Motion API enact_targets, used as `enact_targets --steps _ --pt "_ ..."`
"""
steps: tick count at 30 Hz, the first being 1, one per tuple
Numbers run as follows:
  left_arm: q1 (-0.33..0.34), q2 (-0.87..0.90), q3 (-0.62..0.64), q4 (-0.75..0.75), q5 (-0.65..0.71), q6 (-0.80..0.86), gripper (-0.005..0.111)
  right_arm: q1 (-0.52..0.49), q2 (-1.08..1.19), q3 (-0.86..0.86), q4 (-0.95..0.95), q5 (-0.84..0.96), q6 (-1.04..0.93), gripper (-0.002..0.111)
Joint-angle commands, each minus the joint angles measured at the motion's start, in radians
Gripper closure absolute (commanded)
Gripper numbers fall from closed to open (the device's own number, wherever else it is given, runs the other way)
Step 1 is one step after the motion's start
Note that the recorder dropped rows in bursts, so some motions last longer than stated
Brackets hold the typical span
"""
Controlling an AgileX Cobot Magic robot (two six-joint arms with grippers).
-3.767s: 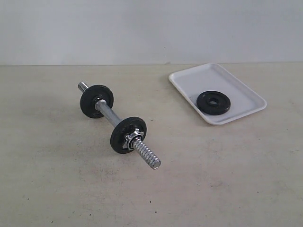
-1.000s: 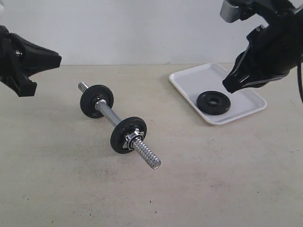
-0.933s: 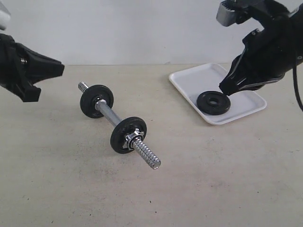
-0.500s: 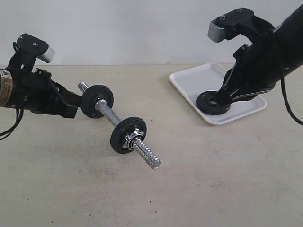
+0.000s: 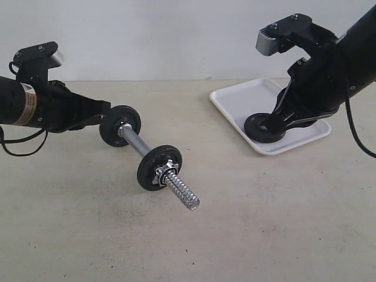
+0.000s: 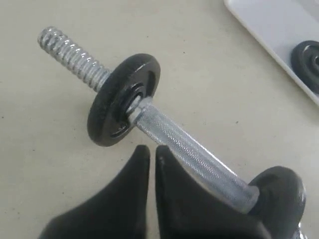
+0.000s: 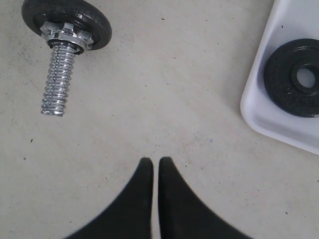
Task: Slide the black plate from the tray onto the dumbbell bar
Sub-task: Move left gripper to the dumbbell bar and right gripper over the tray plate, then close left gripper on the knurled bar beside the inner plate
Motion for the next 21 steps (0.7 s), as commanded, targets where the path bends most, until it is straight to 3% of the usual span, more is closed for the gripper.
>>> enact_targets --steps 1,5,12,18,21 --pt "-0.004 0.047 -0.062 -0.006 -0.047 -0.069 0.102 0.002 0.002 -0.002 0.009 -0.004 -0.009 0.109" --pt "-0.004 0.073 -0.134 -0.006 -0.099 0.077 0.102 0.002 0.002 -0.002 0.009 -0.004 -0.009 0.109" --pt "-0.004 0.080 -0.183 -0.006 -0.253 0.835 0.102 0.002 0.002 -0.002 0.009 -0.009 -0.009 0.109" --pt "-0.004 0.080 -0.183 -0.006 -0.248 1.135 0.102 0.002 0.002 -0.002 0.013 -0.009 -0.009 0.109" --pt "-0.004 0.080 -0.183 -0.006 -0.234 1.141 0.102 0.002 0.002 -0.002 0.013 -0.009 -0.011 0.109"
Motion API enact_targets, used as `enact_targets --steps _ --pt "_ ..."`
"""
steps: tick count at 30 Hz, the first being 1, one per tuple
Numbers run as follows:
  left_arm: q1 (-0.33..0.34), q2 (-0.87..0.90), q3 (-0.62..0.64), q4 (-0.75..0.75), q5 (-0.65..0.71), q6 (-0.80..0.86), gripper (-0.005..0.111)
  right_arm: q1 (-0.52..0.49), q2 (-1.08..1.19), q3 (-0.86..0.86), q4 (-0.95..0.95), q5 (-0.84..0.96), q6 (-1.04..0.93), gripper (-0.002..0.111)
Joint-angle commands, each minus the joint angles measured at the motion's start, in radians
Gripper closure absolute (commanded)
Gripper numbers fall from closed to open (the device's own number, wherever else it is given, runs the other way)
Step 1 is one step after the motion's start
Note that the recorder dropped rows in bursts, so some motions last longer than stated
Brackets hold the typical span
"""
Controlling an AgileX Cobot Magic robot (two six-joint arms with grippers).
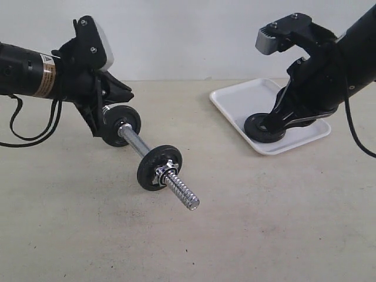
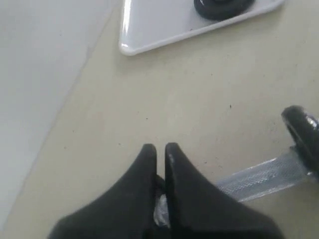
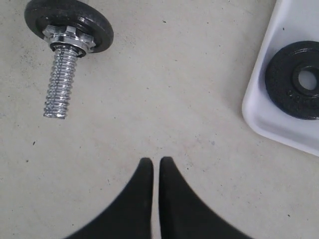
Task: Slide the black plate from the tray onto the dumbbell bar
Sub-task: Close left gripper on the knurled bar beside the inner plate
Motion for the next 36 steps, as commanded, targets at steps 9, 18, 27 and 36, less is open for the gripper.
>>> enact_targets --steps 9,18,27,36 --pt "-0.004 0.003 -0.006 -0.009 0.061 -1.085 0.102 0.002 0.000 -0.002 0.026 -0.047 -0.008 0.109" --pt "-0.004 0.003 0.037 -0.272 -0.069 -1.249 0.102 0.002 0.000 -0.002 0.036 -0.003 -0.008 0.109" --pt "-0.004 0.003 0.188 -0.495 0.065 -1.249 0.102 0.002 0.000 -0.002 0.040 0.050 -0.008 0.109" --pt "-0.004 0.103 0.251 -0.826 -0.051 -1.249 0.102 0.002 0.000 -0.002 0.044 0.046 -0.008 0.109"
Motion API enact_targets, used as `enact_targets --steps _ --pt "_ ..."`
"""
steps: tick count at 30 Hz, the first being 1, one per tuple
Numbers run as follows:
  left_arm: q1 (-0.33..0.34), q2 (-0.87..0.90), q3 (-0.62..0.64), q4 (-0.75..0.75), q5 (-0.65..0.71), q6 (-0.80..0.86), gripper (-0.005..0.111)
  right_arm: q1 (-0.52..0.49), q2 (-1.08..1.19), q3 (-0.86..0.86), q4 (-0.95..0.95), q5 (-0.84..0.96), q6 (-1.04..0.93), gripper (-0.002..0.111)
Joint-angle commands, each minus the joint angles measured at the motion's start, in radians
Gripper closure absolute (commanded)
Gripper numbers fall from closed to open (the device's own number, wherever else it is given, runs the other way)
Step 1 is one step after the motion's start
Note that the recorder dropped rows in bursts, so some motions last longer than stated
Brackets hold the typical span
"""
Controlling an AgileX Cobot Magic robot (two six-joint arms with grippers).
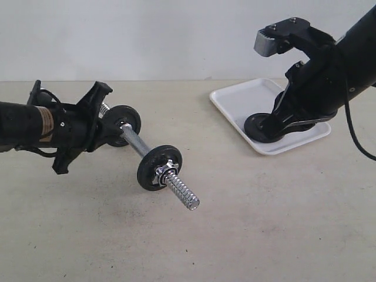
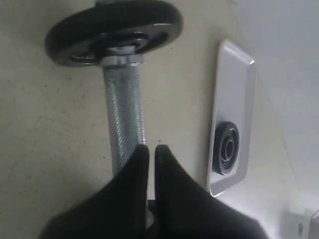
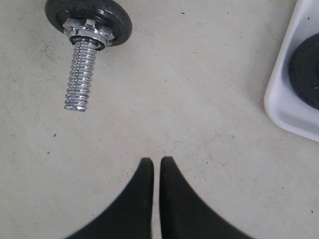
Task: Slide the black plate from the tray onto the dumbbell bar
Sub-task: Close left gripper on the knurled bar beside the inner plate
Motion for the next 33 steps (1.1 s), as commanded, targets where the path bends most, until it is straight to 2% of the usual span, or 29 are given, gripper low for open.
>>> enact_targets --steps 1,4,7,11,16,22,24,25,27,28,30,33 --pt "-0.004 0.073 0.003 -0.130 -0.133 -0.009 0.102 0.002 0.000 -0.002 0.008 -0.001 -0.005 0.109" --pt "-0.004 0.117 0.001 -0.161 -0.230 0.018 0.102 0.002 0.000 -0.002 0.008 -0.008 -0.005 0.109" --pt "-0.004 0.127 -0.023 -0.151 -0.242 0.167 0.102 0.002 0.000 -0.002 0.008 -0.008 -0.005 0.109" --pt "-0.004 0.127 -0.039 -0.159 -0.237 0.187 0.102 0.002 0.000 -0.002 0.008 -0.010 -0.005 0.109" --pt "-0.004 0.127 -0.055 -0.145 -0.161 0.234 0.102 0.002 0.000 -0.002 0.008 -0.010 -0.005 0.109" --pt "-0.004 0.127 -0.055 0.005 -0.028 0.224 0.102 0.002 0.000 -0.002 0.008 -0.012 -0.005 0.109" --pt "-0.004 0.127 -0.055 0.019 -0.072 0.241 0.101 0.002 0.000 -0.002 0.008 -0.015 -0.005 0.109" --pt "-0.001 0.127 -0.055 0.009 -0.095 0.255 0.097 0.002 0.000 -0.002 0.008 -0.015 -0.005 0.109" --pt "-0.001 0.127 -0.057 0.001 -0.130 0.255 0.080 0.002 0.000 -0.002 0.008 -0.015 -0.005 0.109" --pt "-0.001 0.127 -0.057 -0.001 -0.132 0.242 0.061 0.002 0.000 -0.002 0.008 -0.015 -0.001 0.109" --pt "-0.001 0.127 -0.057 0.001 -0.128 0.146 0.040 0.002 0.000 -0.002 0.008 -0.013 -0.001 0.109" --pt "-0.001 0.127 -0.057 0.003 -0.114 0.069 0.039 0.002 0.000 -0.002 0.008 -0.013 -0.001 0.109"
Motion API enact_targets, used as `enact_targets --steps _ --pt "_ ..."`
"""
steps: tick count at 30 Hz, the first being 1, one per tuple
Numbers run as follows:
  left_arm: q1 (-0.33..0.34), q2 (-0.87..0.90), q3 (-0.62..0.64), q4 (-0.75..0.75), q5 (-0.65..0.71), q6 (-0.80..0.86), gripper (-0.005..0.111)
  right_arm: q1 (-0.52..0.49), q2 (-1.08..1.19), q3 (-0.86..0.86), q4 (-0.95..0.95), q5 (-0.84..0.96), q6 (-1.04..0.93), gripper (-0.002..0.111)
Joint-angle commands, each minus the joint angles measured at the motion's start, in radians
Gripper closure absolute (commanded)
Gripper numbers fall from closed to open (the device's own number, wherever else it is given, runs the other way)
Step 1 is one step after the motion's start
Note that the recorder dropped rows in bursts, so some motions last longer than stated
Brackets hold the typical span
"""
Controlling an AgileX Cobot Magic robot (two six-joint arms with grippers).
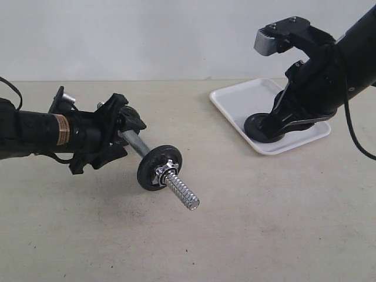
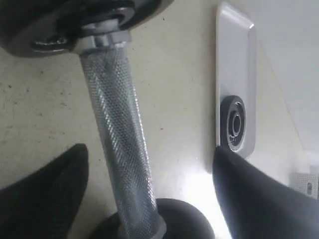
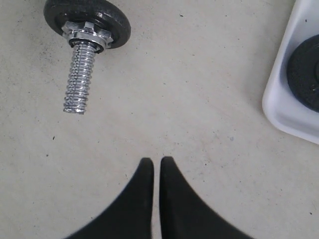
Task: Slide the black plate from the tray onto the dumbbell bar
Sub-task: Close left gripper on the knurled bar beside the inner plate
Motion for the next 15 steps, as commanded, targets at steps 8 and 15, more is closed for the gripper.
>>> enact_targets --steps 8,15 --pt "-0.003 0.017 -0.039 -0.055 0.095 -0.029 0.039 0.002 0.000 -0.002 0.006 -0.029 -0.001 0.109" --pt "-0.003 0.085 -0.089 -0.023 0.030 -0.052 0.039 0.002 0.000 -0.002 0.006 -0.040 -0.001 0.109"
